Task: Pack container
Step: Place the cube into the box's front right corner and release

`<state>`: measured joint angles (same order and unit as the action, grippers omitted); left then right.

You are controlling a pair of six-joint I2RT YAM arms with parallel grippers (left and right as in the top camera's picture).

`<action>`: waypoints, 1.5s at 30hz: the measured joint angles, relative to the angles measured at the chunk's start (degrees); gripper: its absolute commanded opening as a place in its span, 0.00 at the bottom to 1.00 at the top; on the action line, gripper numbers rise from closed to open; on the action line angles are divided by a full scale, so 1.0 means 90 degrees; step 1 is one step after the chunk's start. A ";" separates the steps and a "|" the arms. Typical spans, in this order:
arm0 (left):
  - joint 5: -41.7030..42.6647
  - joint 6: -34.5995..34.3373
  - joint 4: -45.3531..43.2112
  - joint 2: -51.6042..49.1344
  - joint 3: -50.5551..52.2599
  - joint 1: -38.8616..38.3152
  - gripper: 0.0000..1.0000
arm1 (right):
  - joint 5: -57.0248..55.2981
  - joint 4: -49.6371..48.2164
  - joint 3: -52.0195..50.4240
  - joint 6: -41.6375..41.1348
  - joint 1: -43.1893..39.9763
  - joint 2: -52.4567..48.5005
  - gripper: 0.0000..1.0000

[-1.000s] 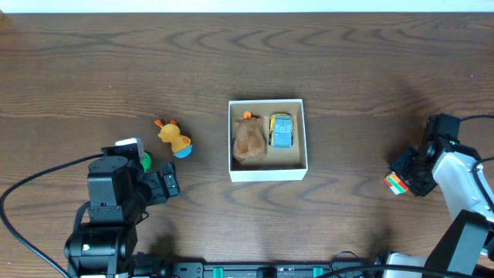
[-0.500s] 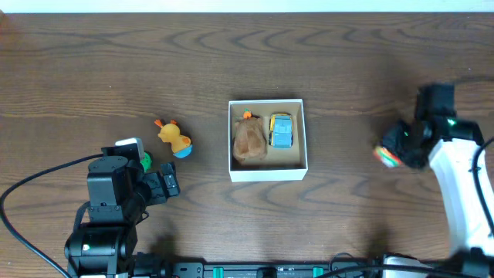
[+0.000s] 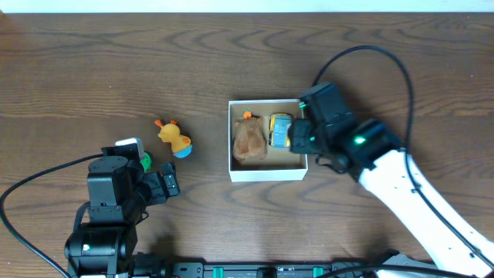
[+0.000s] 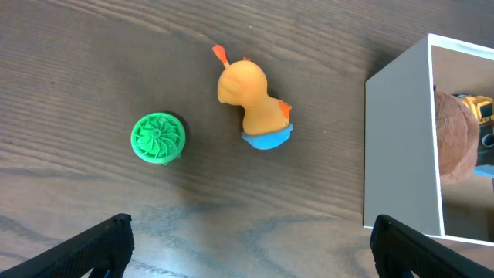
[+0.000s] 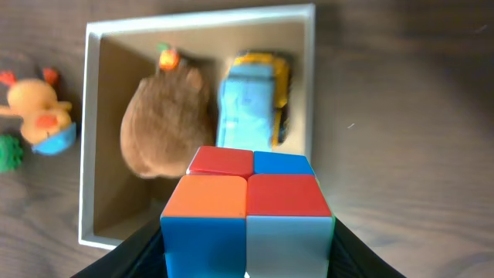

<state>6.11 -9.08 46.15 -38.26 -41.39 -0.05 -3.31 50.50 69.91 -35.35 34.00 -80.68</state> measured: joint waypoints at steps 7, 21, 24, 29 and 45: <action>0.0000 0.0000 0.0000 0.0000 0.0000 0.0000 0.98 | -0.0182 0.0087 0.0000 -0.0687 0.0287 -0.0707 0.01; 0.0000 0.0000 0.0000 0.0000 0.0000 0.0000 0.98 | -0.0180 0.0313 0.0000 -0.0923 0.0287 -0.1005 0.34; 0.0000 0.0000 0.0000 0.0000 0.0000 0.0000 0.98 | -0.0180 0.0330 0.0000 -0.0925 0.0287 -0.1005 0.50; 0.0000 0.0000 0.0000 0.0000 0.0000 0.0000 0.98 | -0.0182 0.0333 0.0000 -0.0974 0.0287 -0.1005 0.61; 0.0000 0.0000 -0.0002 0.0000 0.0000 0.0000 0.98 | -0.0197 0.0087 0.0000 -0.0860 0.0287 -0.1005 0.64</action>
<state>6.11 -9.08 46.13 -38.26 -41.39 -0.05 -5.08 51.29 69.91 -43.09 36.58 -89.73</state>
